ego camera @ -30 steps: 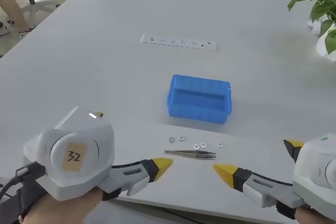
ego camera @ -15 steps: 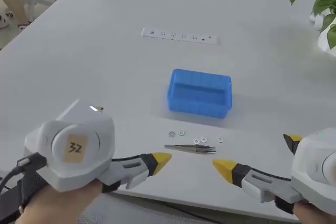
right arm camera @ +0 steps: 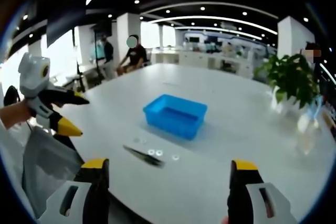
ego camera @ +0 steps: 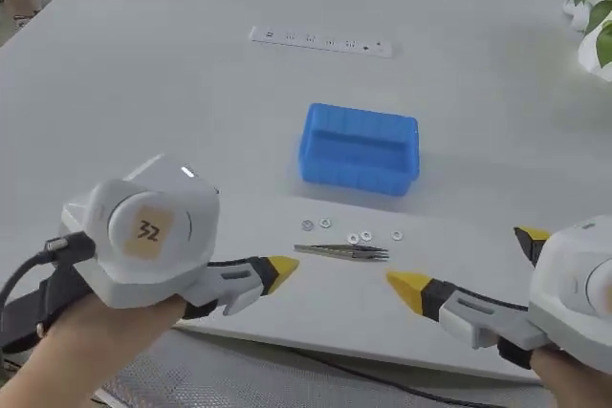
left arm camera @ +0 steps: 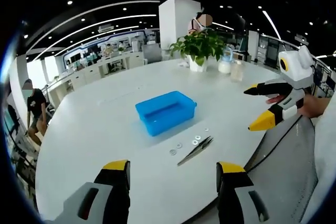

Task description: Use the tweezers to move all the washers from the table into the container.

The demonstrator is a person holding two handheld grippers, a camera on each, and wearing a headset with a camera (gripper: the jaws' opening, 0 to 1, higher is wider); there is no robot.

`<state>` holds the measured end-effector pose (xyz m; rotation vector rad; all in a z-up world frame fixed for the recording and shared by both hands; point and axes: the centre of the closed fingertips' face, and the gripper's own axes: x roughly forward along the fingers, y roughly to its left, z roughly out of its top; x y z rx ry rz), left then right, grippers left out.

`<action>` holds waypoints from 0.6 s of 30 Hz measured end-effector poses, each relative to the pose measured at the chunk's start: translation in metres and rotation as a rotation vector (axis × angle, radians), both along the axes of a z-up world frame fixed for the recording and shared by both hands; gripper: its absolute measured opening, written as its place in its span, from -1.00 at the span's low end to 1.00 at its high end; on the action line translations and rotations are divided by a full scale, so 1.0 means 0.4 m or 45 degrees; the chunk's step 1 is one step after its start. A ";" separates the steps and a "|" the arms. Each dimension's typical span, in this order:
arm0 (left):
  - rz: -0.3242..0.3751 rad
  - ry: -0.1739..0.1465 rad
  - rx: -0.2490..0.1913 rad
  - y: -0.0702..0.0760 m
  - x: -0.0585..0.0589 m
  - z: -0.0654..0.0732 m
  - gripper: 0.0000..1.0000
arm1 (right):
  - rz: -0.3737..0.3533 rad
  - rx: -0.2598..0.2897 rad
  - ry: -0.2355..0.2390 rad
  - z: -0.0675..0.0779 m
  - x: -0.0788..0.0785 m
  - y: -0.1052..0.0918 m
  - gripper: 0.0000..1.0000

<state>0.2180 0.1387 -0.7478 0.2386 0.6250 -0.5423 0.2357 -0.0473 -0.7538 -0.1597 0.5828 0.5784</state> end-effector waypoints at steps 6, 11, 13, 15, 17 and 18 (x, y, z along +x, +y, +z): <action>-0.118 0.084 0.057 -0.022 0.014 -0.040 -0.07 | -0.016 0.010 0.013 -0.004 0.007 -0.005 0.86; -0.219 0.110 0.161 -0.038 0.031 -0.074 -0.35 | -0.024 0.012 0.032 -0.011 0.009 -0.010 0.85; -0.239 0.120 0.160 -0.050 0.044 -0.087 -0.39 | -0.026 0.016 0.045 -0.015 0.009 -0.012 0.85; -0.264 0.144 0.151 -0.062 0.055 -0.099 -0.46 | -0.031 0.034 0.052 -0.015 0.010 -0.011 0.86; -0.291 0.148 0.164 -0.072 0.068 -0.112 -0.51 | -0.026 0.048 0.068 -0.019 0.009 -0.009 0.85; -0.308 0.159 0.179 -0.074 0.071 -0.119 -0.52 | -0.028 0.050 0.068 -0.019 0.010 -0.010 0.85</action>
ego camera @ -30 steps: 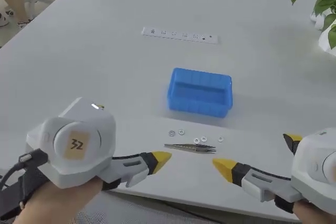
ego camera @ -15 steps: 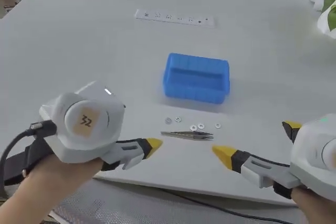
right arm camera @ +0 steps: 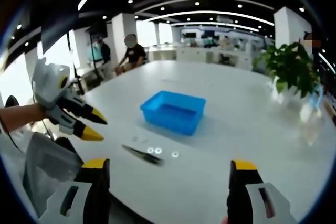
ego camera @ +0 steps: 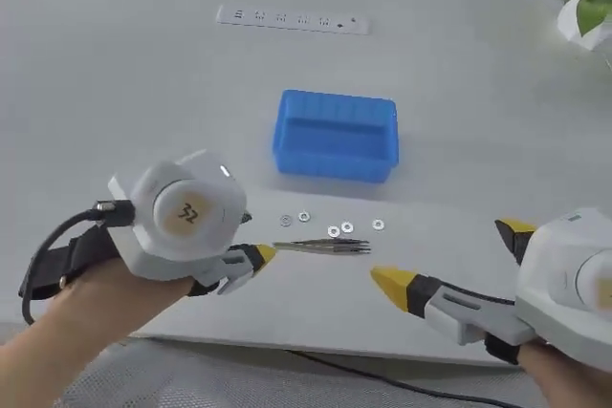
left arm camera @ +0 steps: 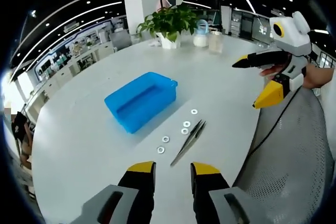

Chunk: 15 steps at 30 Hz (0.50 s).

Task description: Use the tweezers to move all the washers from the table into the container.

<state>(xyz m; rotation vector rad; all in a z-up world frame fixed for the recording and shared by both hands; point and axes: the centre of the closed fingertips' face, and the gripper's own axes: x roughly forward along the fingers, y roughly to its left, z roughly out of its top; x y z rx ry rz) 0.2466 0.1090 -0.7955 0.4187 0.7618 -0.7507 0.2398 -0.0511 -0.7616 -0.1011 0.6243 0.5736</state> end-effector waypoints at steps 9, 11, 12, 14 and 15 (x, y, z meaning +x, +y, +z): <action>-0.148 0.059 0.093 -0.025 0.036 -0.066 -0.55 | -0.010 0.015 0.014 -0.002 -0.001 -0.005 0.85; -0.183 0.061 0.116 -0.032 0.041 -0.072 -0.54 | -0.013 0.019 0.007 0.002 -0.001 -0.006 0.85; -0.194 0.060 0.118 -0.035 0.044 -0.075 -0.56 | -0.018 0.026 0.004 0.004 0.000 -0.008 0.85; -0.213 0.072 0.131 -0.038 0.051 -0.087 -0.55 | -0.037 0.043 0.005 0.007 0.003 -0.016 0.85; -0.223 0.080 0.136 -0.039 0.052 -0.093 -0.56 | -0.045 0.054 0.008 0.007 0.005 -0.018 0.85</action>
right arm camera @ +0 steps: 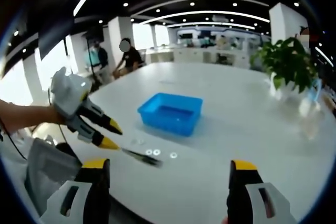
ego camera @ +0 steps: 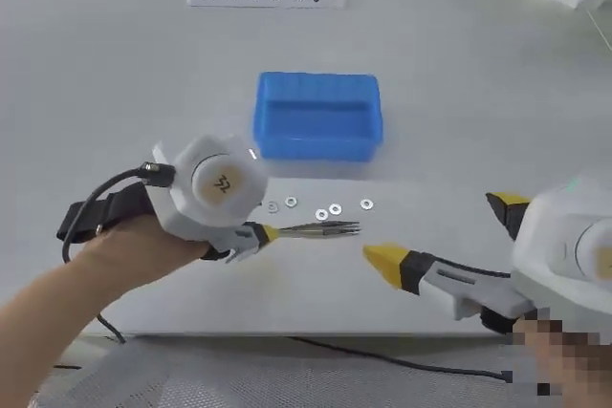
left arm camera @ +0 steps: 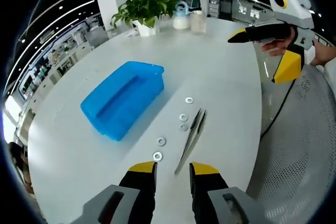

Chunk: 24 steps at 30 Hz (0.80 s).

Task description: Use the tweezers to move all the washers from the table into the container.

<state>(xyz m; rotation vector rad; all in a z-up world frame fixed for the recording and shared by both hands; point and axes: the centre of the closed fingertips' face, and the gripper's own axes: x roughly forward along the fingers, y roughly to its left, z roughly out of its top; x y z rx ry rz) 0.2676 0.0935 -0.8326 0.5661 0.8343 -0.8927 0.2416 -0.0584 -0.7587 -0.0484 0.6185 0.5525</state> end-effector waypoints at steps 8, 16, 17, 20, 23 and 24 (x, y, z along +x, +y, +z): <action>-0.083 0.051 0.055 -0.005 0.005 -0.042 -0.59 | -0.020 0.025 0.002 0.003 0.002 -0.002 0.84; -0.147 0.084 0.122 -0.005 0.001 -0.070 -0.61 | -0.015 0.012 -0.002 0.001 0.003 -0.003 0.83; -0.154 0.087 0.134 -0.004 0.000 -0.075 -0.62 | -0.018 0.012 -0.002 0.001 0.004 -0.004 0.83; -0.162 0.097 0.117 -0.009 0.001 -0.068 -0.67 | -0.024 0.012 -0.006 0.003 0.006 -0.005 0.84; -0.189 0.124 0.097 -0.019 -0.003 -0.070 -0.75 | -0.029 0.010 -0.005 0.002 0.007 -0.009 0.83; -0.196 0.134 0.092 -0.021 -0.004 -0.070 -0.79 | -0.031 0.010 -0.004 0.002 0.007 -0.009 0.83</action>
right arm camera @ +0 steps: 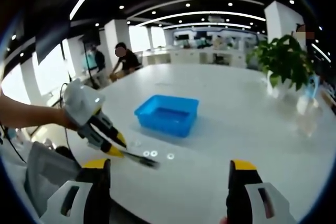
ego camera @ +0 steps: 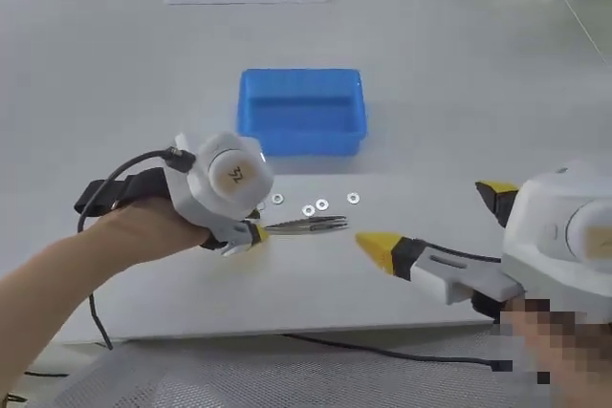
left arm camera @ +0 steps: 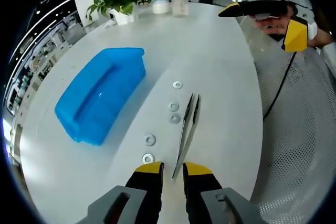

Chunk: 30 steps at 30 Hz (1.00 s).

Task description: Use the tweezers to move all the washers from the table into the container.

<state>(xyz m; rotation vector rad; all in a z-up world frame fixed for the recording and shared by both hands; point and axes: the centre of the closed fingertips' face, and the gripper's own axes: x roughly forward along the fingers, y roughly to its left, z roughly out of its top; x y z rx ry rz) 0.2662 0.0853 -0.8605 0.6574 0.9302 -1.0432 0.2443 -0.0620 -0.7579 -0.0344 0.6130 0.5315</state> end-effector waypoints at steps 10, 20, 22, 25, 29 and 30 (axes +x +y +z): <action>-0.032 -0.024 0.012 0.002 0.010 -0.003 -0.98 | -0.011 0.013 -0.002 0.002 0.003 -0.003 0.82; -0.105 -0.034 0.002 -0.003 -0.020 0.004 -1.00 | 0.000 -0.005 0.005 -0.004 0.001 -0.002 0.82; -0.113 -0.034 -0.002 -0.004 -0.024 0.010 -1.00 | -0.001 -0.003 0.007 -0.005 0.001 -0.002 0.81; -0.113 -0.050 -0.028 -0.008 -0.029 0.038 -1.00 | 0.004 -0.008 0.006 -0.005 0.001 0.000 0.81; -0.126 -0.097 -0.041 -0.008 -0.029 0.076 -1.00 | 0.019 -0.016 0.010 -0.008 -0.002 0.006 0.81; -0.127 -0.111 -0.044 -0.008 -0.028 0.086 -1.00 | 0.026 -0.023 0.008 -0.008 -0.003 0.008 0.81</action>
